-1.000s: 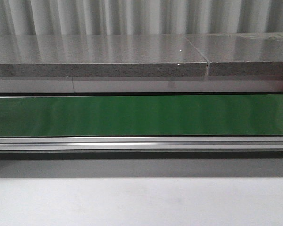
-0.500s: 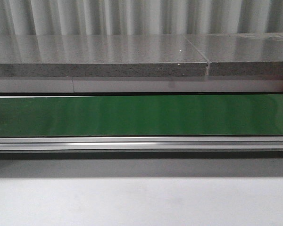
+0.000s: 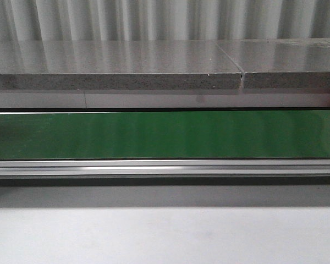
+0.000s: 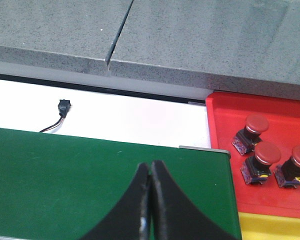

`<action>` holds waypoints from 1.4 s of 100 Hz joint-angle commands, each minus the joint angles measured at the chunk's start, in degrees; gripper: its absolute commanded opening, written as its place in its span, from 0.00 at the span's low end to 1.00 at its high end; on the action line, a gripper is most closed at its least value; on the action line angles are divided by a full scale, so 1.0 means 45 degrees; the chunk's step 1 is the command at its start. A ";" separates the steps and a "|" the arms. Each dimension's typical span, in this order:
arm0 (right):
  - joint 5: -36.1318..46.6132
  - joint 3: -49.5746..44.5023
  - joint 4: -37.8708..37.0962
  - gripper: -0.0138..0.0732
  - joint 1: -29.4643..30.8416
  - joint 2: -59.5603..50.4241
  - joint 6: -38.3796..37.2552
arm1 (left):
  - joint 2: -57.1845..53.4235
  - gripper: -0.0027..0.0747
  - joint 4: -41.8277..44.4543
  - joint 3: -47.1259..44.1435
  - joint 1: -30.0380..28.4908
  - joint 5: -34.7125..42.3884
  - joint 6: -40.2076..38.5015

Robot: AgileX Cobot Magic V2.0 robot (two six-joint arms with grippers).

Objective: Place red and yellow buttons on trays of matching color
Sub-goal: 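Grasp the red push-button with the left gripper and set it on the belt, then move the left gripper to the yellow push-button and grasp it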

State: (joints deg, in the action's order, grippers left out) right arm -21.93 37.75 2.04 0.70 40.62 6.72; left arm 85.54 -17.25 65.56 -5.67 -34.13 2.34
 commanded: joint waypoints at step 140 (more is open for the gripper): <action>0.0860 0.0468 0.0049 0.08 -0.0004 -0.0100 0.0033 | 0.6130 0.74 0.1574 0.4239 -0.4162 0.1904 0.0037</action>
State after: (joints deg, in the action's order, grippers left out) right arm -21.93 37.75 2.04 0.70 40.62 6.72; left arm 115.58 -9.85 82.26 -24.27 -28.00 2.60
